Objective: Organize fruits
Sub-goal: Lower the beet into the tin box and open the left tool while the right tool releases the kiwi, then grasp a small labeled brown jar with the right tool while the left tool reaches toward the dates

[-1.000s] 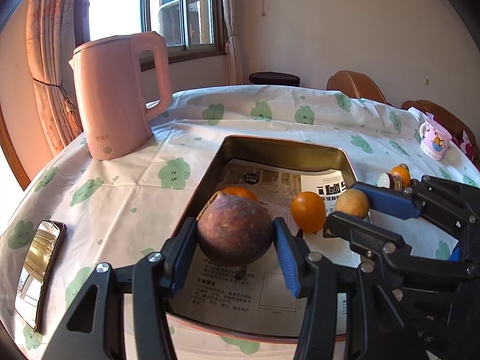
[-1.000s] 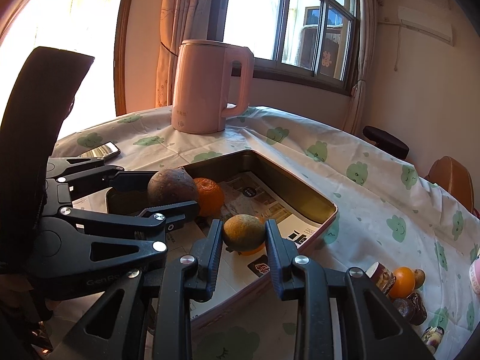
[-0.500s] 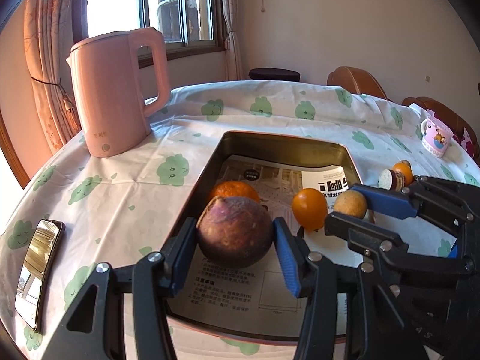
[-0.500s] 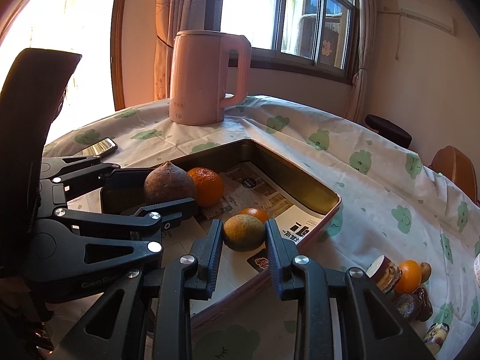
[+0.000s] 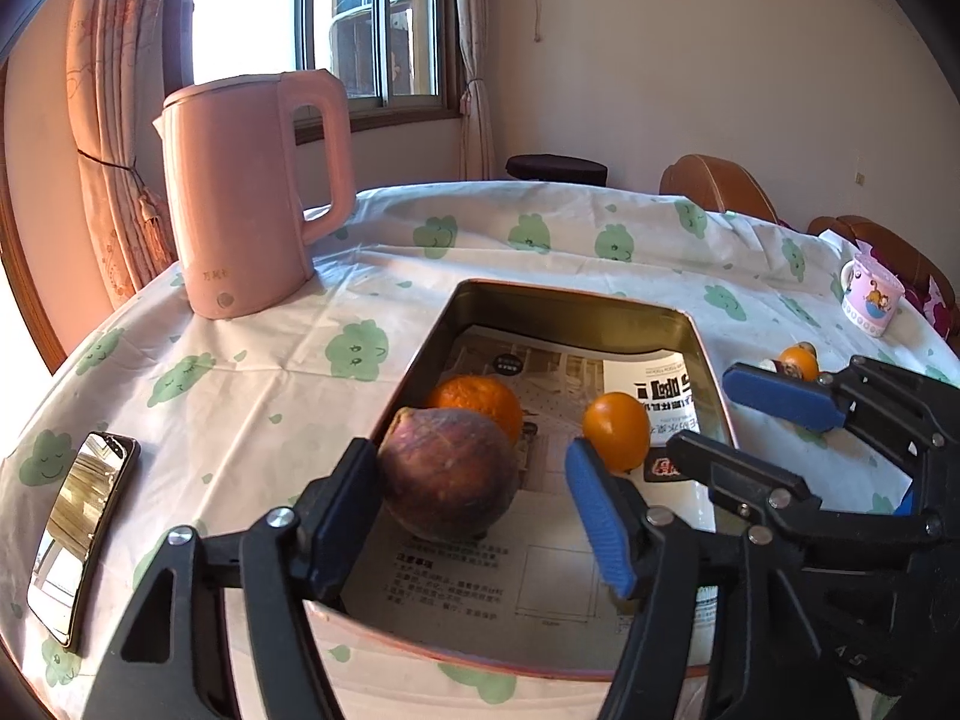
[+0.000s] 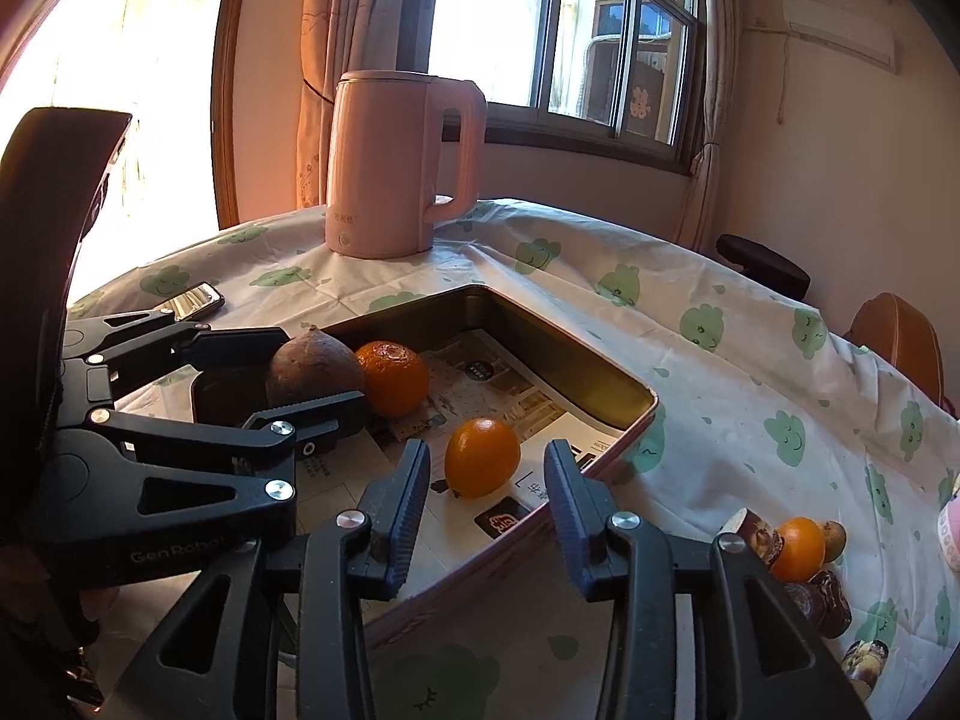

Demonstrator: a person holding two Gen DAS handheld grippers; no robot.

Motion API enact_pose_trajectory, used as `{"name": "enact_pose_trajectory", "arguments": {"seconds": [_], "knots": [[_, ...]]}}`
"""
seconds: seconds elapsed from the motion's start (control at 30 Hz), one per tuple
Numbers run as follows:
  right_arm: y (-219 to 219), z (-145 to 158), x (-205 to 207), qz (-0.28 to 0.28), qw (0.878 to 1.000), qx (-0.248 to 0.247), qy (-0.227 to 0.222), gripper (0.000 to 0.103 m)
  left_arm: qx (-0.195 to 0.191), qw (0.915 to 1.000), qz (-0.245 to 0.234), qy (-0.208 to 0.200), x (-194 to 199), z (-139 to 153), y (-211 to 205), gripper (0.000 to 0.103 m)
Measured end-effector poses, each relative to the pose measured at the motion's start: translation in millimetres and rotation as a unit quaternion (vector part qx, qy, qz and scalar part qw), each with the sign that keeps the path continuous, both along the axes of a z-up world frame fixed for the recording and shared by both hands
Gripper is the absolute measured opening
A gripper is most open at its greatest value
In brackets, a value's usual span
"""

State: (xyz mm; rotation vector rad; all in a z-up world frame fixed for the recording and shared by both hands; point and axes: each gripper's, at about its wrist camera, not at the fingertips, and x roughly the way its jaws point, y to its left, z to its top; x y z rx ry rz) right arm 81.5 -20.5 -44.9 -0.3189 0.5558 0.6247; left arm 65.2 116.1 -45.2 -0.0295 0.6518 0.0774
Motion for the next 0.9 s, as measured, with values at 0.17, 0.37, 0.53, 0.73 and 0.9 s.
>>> {"name": "enact_pose_trajectory", "arguments": {"seconds": [0.17,0.37,0.53,0.73,0.9], "knots": [[-30,9,-7,-0.022,0.999,-0.009,-0.033,0.050,0.001,0.9995,-0.013,-0.029,-9,14,-17,0.086],[-103,18,2,-0.097,0.994,-0.010,-0.044,0.061,0.002,0.9980,-0.037,-0.050,-11,27,-49,0.091],[-170,13,13,-0.181,0.983,-0.014,-0.031,0.063,0.006,0.9970,-0.067,-0.039,0,23,-85,0.091],[-206,0,23,-0.200,0.979,-0.010,0.020,0.063,0.009,0.9939,-0.109,-0.015,13,14,-133,0.091],[-206,-5,28,-0.181,0.983,-0.009,0.043,0.063,0.013,0.9910,-0.133,0.005,22,5,-162,0.091]]}}
